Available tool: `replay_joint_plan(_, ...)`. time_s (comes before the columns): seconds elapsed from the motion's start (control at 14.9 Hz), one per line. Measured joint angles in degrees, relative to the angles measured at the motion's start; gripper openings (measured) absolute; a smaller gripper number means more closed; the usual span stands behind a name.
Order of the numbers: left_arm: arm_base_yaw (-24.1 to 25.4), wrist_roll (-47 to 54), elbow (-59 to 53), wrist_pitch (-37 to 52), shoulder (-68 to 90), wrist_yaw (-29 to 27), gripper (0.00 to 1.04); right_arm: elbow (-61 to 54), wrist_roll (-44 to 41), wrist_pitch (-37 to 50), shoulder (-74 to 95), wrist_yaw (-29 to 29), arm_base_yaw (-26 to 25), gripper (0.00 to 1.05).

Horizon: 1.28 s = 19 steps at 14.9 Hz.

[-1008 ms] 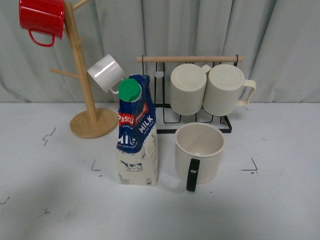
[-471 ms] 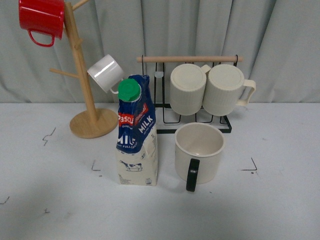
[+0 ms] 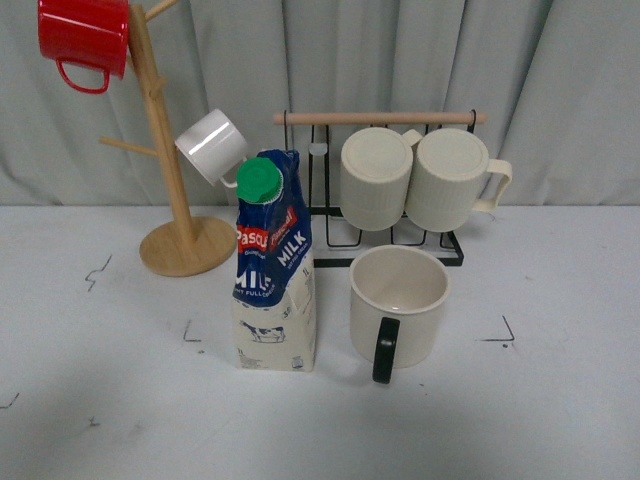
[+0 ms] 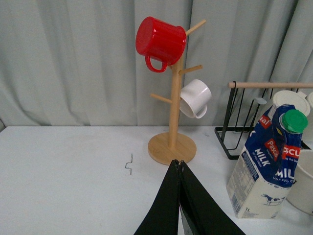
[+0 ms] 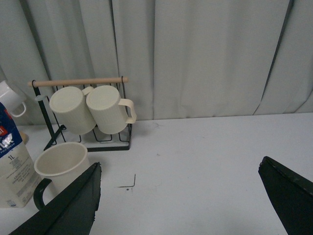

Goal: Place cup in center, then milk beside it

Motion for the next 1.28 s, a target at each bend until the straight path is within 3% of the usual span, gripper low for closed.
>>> replay_joint_plan(0.54, 0.0, 0.0, 0.0, -6.36, -6.45, 0.0, 0.02, 0.0, 0.0, 0.0, 0.0, 0.0, 0.0, 0.98)
replay_joint_plan(0.61, 0.0, 0.0, 0.0, -9.25, -9.27, 0.0, 0.02, 0.0, 0.0, 0.0, 0.0, 0.0, 0.0, 0.98)
replay_joint_plan(0.67, 0.0, 0.02, 0.22, -19.04, -18.47, -0.02, 0.02, 0.0, 0.0, 0.11, 0.0, -0.02, 0.0, 0.98)
replay_joint_plan(0.87, 0.02, 0.02, 0.02, -19.21, -18.47, -0.02, 0.35, 0.0, 0.0, 0.02, 0.0, 0.0, 0.0, 0.98)
replay_joint_plan(1.08, 0.02, 0.02, 0.02, -19.21, -18.47, -0.02, 0.82, 0.0, 0.0, 0.02, 0.0, 0.0, 0.0, 0.98)
replay_joint_plan(1.21, 0.02, 0.02, 0.02, -19.21, -18.47, -0.02, 0.98, 0.0, 0.0, 0.02, 0.0, 0.0, 0.0, 0.98)
replay_joint_plan(1.28, 0.0, 0.04, 0.02, -19.21, -18.47, -0.02, 0.98, 0.0, 0.0, 0.02, 0.0, 0.0, 0.0, 0.98)
